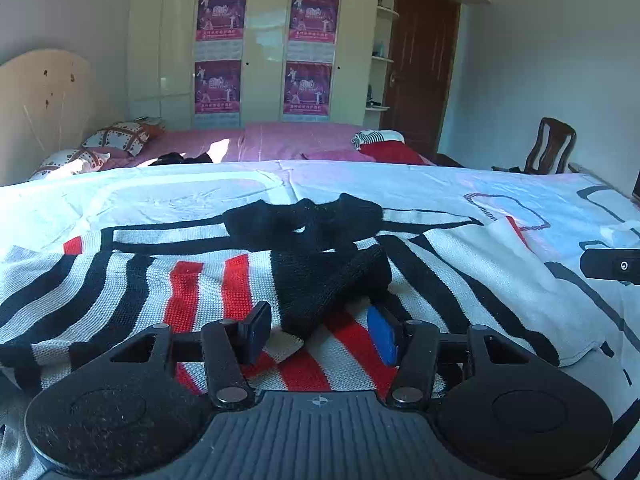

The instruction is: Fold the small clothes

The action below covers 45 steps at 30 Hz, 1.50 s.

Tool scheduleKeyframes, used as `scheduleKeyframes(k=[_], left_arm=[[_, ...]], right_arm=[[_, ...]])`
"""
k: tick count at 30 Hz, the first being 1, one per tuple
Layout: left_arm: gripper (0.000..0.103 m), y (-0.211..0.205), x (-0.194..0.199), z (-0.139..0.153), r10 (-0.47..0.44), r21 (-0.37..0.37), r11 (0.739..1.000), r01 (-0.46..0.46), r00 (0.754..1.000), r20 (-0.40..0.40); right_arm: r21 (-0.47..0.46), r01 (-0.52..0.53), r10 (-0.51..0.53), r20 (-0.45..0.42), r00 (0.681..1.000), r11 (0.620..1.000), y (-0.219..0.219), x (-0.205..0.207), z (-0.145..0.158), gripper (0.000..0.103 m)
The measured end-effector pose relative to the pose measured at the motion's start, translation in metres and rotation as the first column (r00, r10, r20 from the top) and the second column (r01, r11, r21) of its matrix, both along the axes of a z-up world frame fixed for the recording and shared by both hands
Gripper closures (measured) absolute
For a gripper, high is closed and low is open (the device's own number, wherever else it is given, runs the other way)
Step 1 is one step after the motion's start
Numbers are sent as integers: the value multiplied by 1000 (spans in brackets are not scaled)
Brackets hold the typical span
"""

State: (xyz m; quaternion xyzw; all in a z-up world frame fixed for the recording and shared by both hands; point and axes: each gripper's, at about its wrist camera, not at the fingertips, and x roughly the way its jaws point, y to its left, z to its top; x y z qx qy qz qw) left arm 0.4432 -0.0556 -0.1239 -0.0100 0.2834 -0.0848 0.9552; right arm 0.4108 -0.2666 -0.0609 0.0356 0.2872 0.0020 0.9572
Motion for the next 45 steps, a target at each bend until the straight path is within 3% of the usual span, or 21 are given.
scheduleKeyframes(k=[8, 10, 13, 17, 23, 24, 25, 26, 27, 30, 33, 36, 38, 41, 45], left_arm=[[50, 38, -31, 14, 83, 27, 996, -84, 996, 20], [50, 61, -54, 19, 139, 40, 989, -142, 987, 75], [50, 96, -83, 18, 225, 93, 968, -232, 971, 86], [50, 141, -95, 1, 321, 81, 944, -318, 947, -18], [50, 154, -82, -12, 271, 50, 962, -268, 962, -48], [50, 154, -78, -17, 271, 54, 962, -268, 960, -65], [50, 156, -75, -21, 275, 43, 961, -273, 958, -80], [50, 158, -74, -23, 283, 18, 959, -282, 955, -85], [50, 161, -74, -24, 286, -5, 958, -288, 954, -88], [50, 160, -73, -27, 286, -6, 958, -288, 954, -90], [50, 161, -73, -29, 290, -15, 956, -292, 953, -92], [50, 163, -73, -30, 295, -25, 954, -299, 951, -95], [50, 160, -74, -28, 294, -12, 955, -296, 952, -85], [50, 156, -71, -24, 288, 23, 957, -288, 956, -50], [50, 169, -64, -32, 312, -53, 947, -318, 945, -102]], right_arm=[[64, -3, 5, -34, 999, 998, 29, 23, -3, 56], [87, -42, 45, -38, 998, 995, 45, 29, -3, 56], [124, -105, 112, -46, 993, 987, 73, 38, -5, 56], [207, -145, 167, -91, 982, 967, 101, 56, -18, 56], [409, -69, 154, -178, 972, 910, 105, 83, -38, 54], [414, -53, 143, -188, 972, 909, 105, 87, -41, 58], [401, -48, 135, -191, 972, 915, 107, 88, -41, 66], [379, -64, 144, -185, 972, 923, 110, 90, -40, 91], [353, -83, 151, -169, 974, 932, 112, 88, -37, 95], [246, -174, 186, -26, 982, 953, 118, 71, -11, 96], [171, -148, 137, 73, 988, 974, 101, 56, 10, 96], [139, -20, 17, 25, 1000, 990, 66, 60, 1, 96], [197, -13, 23, -48, 999, 980, 49, 68, -13, 96], [172, -49, 54, -23, 998, 984, 52, 61, -14, 95], [201, -36, 41, -24, 999, 979, 48, 58, -20, 95]])
